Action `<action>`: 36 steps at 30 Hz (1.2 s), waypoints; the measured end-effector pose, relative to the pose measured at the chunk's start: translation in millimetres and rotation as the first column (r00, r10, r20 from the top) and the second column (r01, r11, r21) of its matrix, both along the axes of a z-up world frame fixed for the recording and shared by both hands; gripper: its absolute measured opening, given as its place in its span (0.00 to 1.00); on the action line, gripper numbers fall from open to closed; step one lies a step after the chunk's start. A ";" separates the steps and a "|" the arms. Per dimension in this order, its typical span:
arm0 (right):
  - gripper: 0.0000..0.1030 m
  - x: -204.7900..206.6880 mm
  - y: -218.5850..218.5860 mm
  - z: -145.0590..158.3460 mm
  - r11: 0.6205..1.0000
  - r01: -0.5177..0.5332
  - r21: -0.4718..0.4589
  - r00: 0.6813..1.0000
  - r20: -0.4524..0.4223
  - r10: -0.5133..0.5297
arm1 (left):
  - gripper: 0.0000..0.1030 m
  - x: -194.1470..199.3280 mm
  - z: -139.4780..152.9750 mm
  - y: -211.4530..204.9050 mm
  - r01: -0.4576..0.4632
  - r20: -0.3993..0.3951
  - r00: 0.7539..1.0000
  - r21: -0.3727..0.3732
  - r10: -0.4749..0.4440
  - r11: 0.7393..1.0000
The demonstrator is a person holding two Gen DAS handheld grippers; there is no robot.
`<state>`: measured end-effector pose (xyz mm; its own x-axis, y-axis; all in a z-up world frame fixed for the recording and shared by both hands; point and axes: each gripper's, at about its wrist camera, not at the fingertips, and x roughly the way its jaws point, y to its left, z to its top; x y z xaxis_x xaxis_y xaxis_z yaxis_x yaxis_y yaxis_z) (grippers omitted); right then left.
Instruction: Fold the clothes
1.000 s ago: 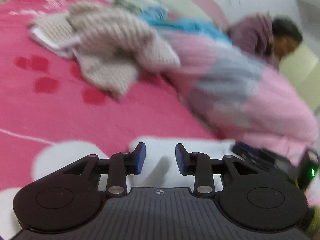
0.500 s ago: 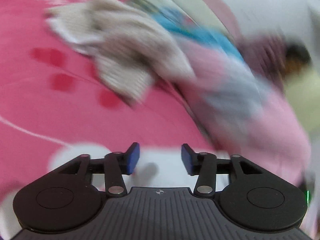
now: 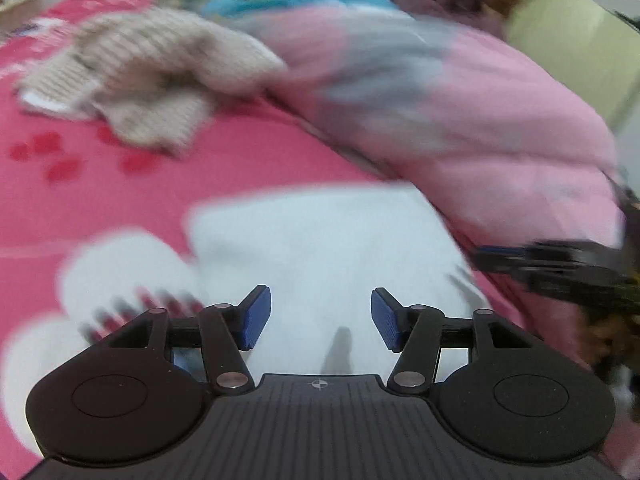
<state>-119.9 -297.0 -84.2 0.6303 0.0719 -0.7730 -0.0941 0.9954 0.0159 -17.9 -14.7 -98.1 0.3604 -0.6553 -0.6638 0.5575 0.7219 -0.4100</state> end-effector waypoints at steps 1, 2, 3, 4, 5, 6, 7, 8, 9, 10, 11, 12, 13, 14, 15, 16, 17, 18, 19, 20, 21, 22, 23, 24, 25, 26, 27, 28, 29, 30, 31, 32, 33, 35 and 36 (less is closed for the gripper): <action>0.12 -0.2 1.8 -13.9 1.000 0.012 -0.021 0.999 -0.036 -0.012 | 0.54 -8.2 -7.8 -6.7 0.017 -0.031 0.999 0.018 -0.016 1.000; 0.12 -2.7 1.0 -17.3 0.999 0.033 -0.013 0.999 -0.035 -0.034 | 0.54 -13.1 -17.0 -13.1 0.027 -0.062 0.998 0.044 -0.024 0.999; 0.11 -5.1 -0.5 -11.2 0.998 0.059 0.004 0.998 -0.033 -0.058 | 0.53 -15.9 -24.5 -17.6 0.021 -0.079 0.997 0.073 -0.015 0.997; 0.11 -8.8 -1.9 -2.4 0.996 0.084 0.027 0.996 -0.029 -0.083 | 0.53 -21.6 -24.5 -19.0 0.002 -0.069 0.998 0.093 0.004 0.996; 0.11 -15.7 -3.7 8.1 0.993 0.101 0.065 0.995 -0.018 -0.100 | 0.53 -27.5 -19.3 -18.4 -0.006 -0.056 0.998 0.092 0.011 0.996; 0.11 -23.0 -3.9 16.4 0.989 0.110 0.096 0.994 -0.011 -0.110 | 0.54 -33.2 -12.4 -16.4 -0.003 -0.050 0.999 0.075 0.007 0.997; 0.11 -32.0 -0.1 18.7 0.990 0.098 0.106 0.995 -0.016 -0.097 | 0.55 -38.9 -9.5 -17.3 0.005 -0.049 0.999 0.076 -0.001 0.997; 0.11 -40.9 3.8 21.0 0.990 0.085 0.115 0.996 -0.021 -0.083 | 0.55 -44.4 -8.7 -20.0 0.014 -0.049 0.999 0.087 -0.010 0.996; 0.11 -48.7 8.1 19.7 0.990 0.073 0.117 0.997 -0.033 -0.070 | 0.57 -50.0 -7.9 -22.7 0.023 -0.050 0.999 0.097 -0.018 0.995; 0.11 -53.1 13.8 8.0 0.993 0.060 0.097 0.996 -0.065 -0.054 | 0.57 -55.6 -7.1 -25.3 0.032 -0.050 0.998 0.108 -0.027 0.994; 0.11 -56.3 18.0 -1.4 0.995 0.054 0.084 0.995 -0.089 -0.047 | 0.58 -60.4 -10.8 -29.8 0.035 -0.053 0.998 0.141 -0.027 0.989; 0.11 -55.7 17.8 -4.5 0.994 0.068 0.089 0.994 -0.091 -0.060 | 0.58 -64.9 -16.8 -35.2 0.034 -0.057 0.998 0.185 -0.023 0.982; 0.11 -55.2 17.5 -7.6 0.992 0.081 0.094 0.993 -0.093 -0.072 | 0.58 -69.7 -19.3 -38.9 0.026 -0.041 0.999 0.209 -0.018 0.978; 0.11 -54.7 17.3 -10.7 0.991 0.095 0.099 0.992 -0.095 -0.085 | 0.59 -74.6 -20.1 -41.7 0.016 -0.015 1.000 0.224 -0.013 0.974; 0.11 -53.5 16.8 -12.9 0.989 0.107 0.104 0.990 -0.099 -0.097 | 0.62 -75.6 -20.2 -42.9 0.012 -0.011 1.000 0.229 -0.010 0.973; 0.11 -50.5 15.6 -12.6 0.987 0.115 0.110 0.989 -0.107 -0.103 | 0.66 -74.5 -19.8 -43.3 0.012 -0.016 1.000 0.230 -0.008 0.973; 0.11 -48.1 14.9 -12.7 0.986 0.120 0.113 0.988 -0.114 -0.107 | 0.68 -73.5 -19.4 -43.8 0.011 -0.021 1.000 0.231 -0.007 0.973; 0.11 -47.8 15.3 -13.7 0.987 0.114 0.109 0.988 -0.113 -0.102 | 0.73 -72.4 -19.0 -44.2 0.011 -0.027 1.000 0.231 -0.005 0.973; 0.11 -47.5 15.8 -14.7 0.989 0.109 0.105 0.989 -0.112 -0.097 | 0.79 -71.4 -18.5 -44.7 0.011 -0.032 0.999 0.232 -0.003 0.973; 0.11 -47.5 16.0 -15.4 0.989 0.105 0.103 0.989 -0.112 -0.094 | 0.82 -70.6 -18.6 -43.5 0.013 -0.041 0.999 0.223 -0.004 0.975; 0.11 -48.1 15.7 -15.7 0.988 0.109 0.106 0.989 -0.112 -0.098 | 0.87 -72.5 -18.0 -41.4 0.018 -0.046 0.999 0.213 -0.008 0.977; 0.11 -48.6 15.4 -15.9 0.988 0.113 0.109 0.989 -0.111 -0.101 | 0.93 -75.6 -17.1 -39.4 0.023 -0.047 0.999 0.203 -0.014 0.979; 0.11 -49.2 15.1 -16.2 0.987 0.117 0.113 0.988 -0.111 -0.105 | 0.95 -77.7 -16.2 -38.6 0.027 -0.047 0.999 0.200 -0.017 0.979; 0.11 -49.9 15.1 -16.3 0.986 0.120 0.115 0.988 -0.111 -0.107 | 0.96 -79.2 -15.4 -38.4 0.029 -0.046 0.999 0.199 -0.020 0.979; 0.11 -50.8 15.7 -16.2 0.986 0.119 0.114 0.988 -0.111 -0.106 | 0.97 -80.0 -14.9 -38.5 0.029 -0.048 0.999 0.199 -0.020 0.980; 0.11 -51.6 16.4 -16.1 0.987 0.118 0.113 0.988 -0.111 -0.106 | 0.97 -79.4 -14.9 -38.7 0.028 -0.054 0.998 0.197 -0.018 0.980; 0.11 -52.5 17.0 -16.0 0.987 0.117 0.112 0.988 -0.111 -0.105 | 0.98 -78.1 -15.1 -38.9 0.027 -0.063 0.998 0.196 -0.015 0.980; 0.11 -53.1 17.5 -16.0 0.987 0.117 0.112 0.988 -0.111 -0.105 | 0.98 -77.1 -15.1 -38.9 0.025 -0.070 0.997 0.193 -0.011 0.981; 0.11 -53.1 17.3 -16.1 0.986 0.119 0.113 0.988 -0.111 -0.107 | 0.99 -76.1 -15.1 -38.7 0.021 -0.077 0.997 0.190 -0.006 0.982; 0.11 -53.0 17.1 -16.2 0.986 0.122 0.115 0.988 -0.111 -0.109 | 1.00 -75.2 -14.9 -38.4 0.016 -0.083 0.997 0.187 -0.001 0.982; 0.11 -53.1 16.9 -16.3 0.985 0.123 0.118 0.988 -0.111 -0.110 | 1.00 -74.4 -14.7 -37.9 0.010 -0.087 0.996 0.185 0.006 0.983; 0.11 -53.1 16.6 -16.4 0.985 0.125 0.119 0.988 -0.111 -0.111 | 1.00 -74.0 -14.6 -37.5 0.006 -0.089 0.996 0.184 0.011 0.983; 0.11 -53.0 16.5 -16.4 0.985 0.125 0.120 0.987 -0.111 -0.112 | 1.00 -74.1 -14.5 -37.6 0.005 -0.091 0.996 0.185 0.013 0.983; 0.11 -52.8 16.5 -16.5 0.985 0.125 0.121 0.987 -0.111 -0.112 | 1.00 -75.5 -13.9 -38.5 0.003 -0.088 0.996 0.191 0.014 0.982; 0.11 -54.2 16.1 -15.5 0.985 0.126 0.120 0.987 -0.112 -0.113 | 1.00 -76.3 -13.6 -39.1 0.003 -0.086 0.996 0.195 0.014 0.981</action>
<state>-174.2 -280.8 -99.7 0.5570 0.1025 -0.8242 0.0342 0.9887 0.1461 -94.2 -53.8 -111.8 0.2991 -0.5082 -0.8076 0.5214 0.7959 -0.3077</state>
